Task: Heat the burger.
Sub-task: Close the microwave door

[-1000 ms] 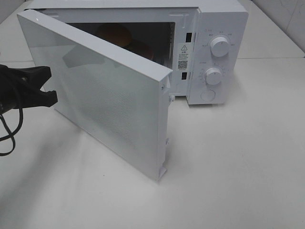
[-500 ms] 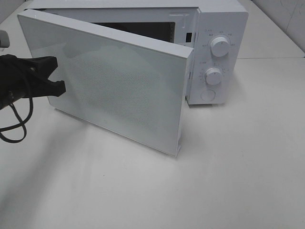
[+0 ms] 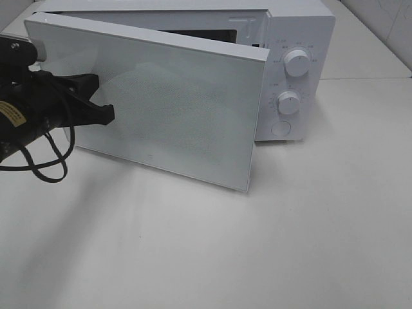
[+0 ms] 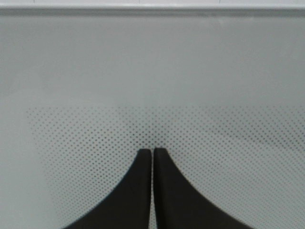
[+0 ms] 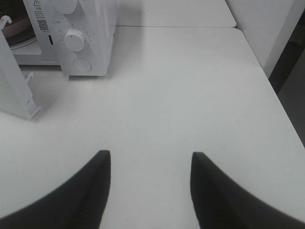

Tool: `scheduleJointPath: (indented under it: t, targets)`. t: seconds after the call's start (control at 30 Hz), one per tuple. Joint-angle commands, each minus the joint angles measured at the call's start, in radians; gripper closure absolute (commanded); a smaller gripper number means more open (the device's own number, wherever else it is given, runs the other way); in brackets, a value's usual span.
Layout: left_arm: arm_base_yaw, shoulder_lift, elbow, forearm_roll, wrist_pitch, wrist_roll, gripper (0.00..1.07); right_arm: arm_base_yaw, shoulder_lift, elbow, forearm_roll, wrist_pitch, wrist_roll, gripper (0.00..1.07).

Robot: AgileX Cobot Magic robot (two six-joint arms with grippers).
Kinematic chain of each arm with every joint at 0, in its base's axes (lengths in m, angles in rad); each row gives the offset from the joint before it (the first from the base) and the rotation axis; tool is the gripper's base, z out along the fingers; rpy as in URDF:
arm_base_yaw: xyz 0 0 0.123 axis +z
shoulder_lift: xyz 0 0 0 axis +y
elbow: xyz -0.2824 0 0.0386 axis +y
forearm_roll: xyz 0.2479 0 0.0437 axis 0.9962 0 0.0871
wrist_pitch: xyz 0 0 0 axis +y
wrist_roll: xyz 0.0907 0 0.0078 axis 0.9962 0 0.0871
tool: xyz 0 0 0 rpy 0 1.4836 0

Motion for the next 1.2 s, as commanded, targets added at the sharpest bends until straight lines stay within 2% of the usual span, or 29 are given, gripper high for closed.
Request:
scheduleJointPath:
  t: [0.03,0.4,0.53,0.63,1.0,1.03,1.07,1.1,1.17,1.2]
  targets:
    - [-0.022,0.015,-0.032,-0.033,-0.006,0.009,1.06,0.000,-0.030,0.002,-0.005,-0.009,0.004,0.57]
    - [-0.040,0.050,-0.071,-0.068,-0.012,0.010,1.06,0.000,-0.030,0.002,-0.005,-0.009,0.004,0.57]
    - [-0.054,0.063,-0.074,-0.135,-0.014,0.038,1.06,0.000,-0.030,0.002,-0.005,-0.009,0.004,0.57]
    - [-0.064,0.063,-0.082,-0.143,-0.014,0.059,1.06,0.000,-0.030,0.002,-0.005,-0.009,0.004,0.57]
    - [-0.068,0.084,-0.149,-0.183,-0.014,0.064,1.06,0.000,-0.030,0.002,-0.005,-0.009,0.004,0.57]
    - [-0.071,0.086,-0.158,-0.190,-0.013,0.073,1.06,0.000,-0.030,0.002,-0.005,-0.009,0.004,0.57]
    - [-0.082,0.086,-0.174,-0.215,-0.013,0.105,1.06,0.000,-0.030,0.002,-0.005,-0.009,0.004,0.57]
    - [-0.082,0.086,-0.174,-0.215,-0.013,0.105,1.06,0.000,-0.030,0.002,-0.005,-0.009,0.004,0.57]
    - [-0.099,0.086,-0.198,-0.257,-0.013,0.154,1.06,0.000,-0.030,0.002,-0.005,-0.009,0.004,0.57]
    - [-0.099,0.086,-0.198,-0.257,-0.013,0.154,1.06,0.000,-0.030,0.002,-0.005,-0.009,0.004,0.57]
